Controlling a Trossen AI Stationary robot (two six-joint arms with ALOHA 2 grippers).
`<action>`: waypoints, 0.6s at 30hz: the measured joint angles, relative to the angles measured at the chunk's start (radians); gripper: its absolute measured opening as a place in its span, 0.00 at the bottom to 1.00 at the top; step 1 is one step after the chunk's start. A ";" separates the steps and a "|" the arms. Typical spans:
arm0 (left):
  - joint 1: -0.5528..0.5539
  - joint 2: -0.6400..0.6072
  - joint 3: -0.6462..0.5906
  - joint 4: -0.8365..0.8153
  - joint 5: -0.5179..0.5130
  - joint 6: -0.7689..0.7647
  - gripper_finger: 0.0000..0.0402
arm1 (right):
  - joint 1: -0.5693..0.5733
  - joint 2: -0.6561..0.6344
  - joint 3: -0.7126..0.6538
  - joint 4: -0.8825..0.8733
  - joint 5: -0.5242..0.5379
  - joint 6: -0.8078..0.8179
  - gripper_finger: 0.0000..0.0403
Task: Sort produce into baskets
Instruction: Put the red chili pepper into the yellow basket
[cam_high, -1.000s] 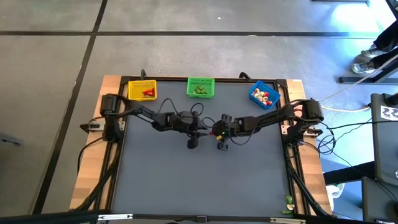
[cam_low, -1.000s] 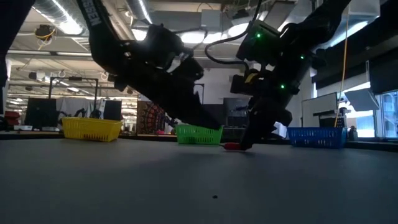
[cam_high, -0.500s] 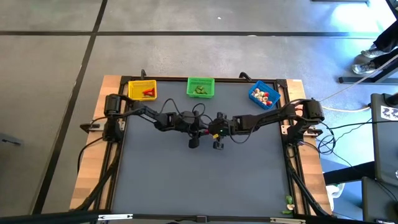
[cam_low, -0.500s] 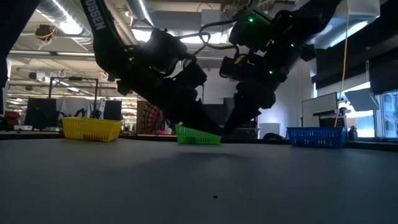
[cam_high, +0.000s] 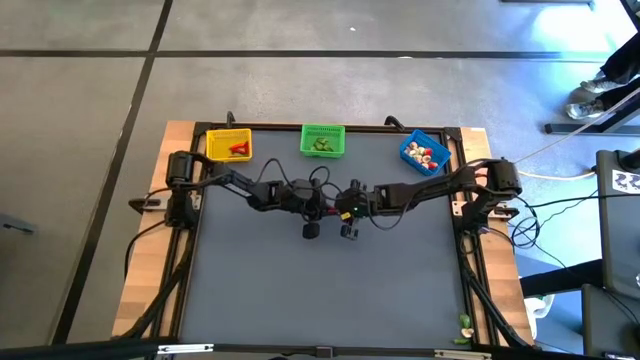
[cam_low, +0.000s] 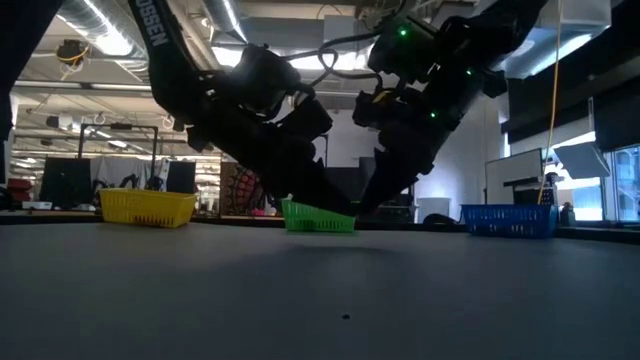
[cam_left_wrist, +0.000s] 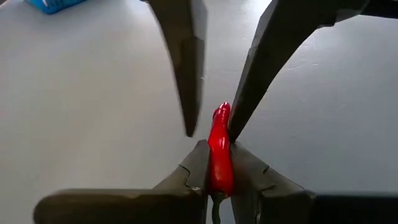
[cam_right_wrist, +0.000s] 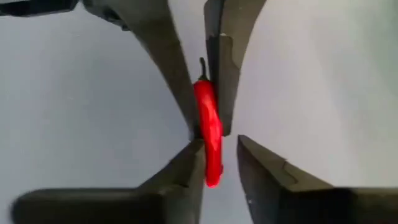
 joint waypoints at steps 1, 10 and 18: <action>0.000 -0.001 0.000 -0.002 0.000 -0.007 0.09 | 0.000 -0.001 0.001 -0.007 -0.004 0.001 0.27; 0.004 -0.112 0.001 -0.182 -0.034 0.015 0.13 | 0.005 -0.109 0.083 -0.335 -0.140 0.059 0.46; 0.046 -0.305 0.000 -0.471 -0.108 0.047 0.13 | 0.046 -0.213 0.079 -0.552 -0.052 0.137 0.48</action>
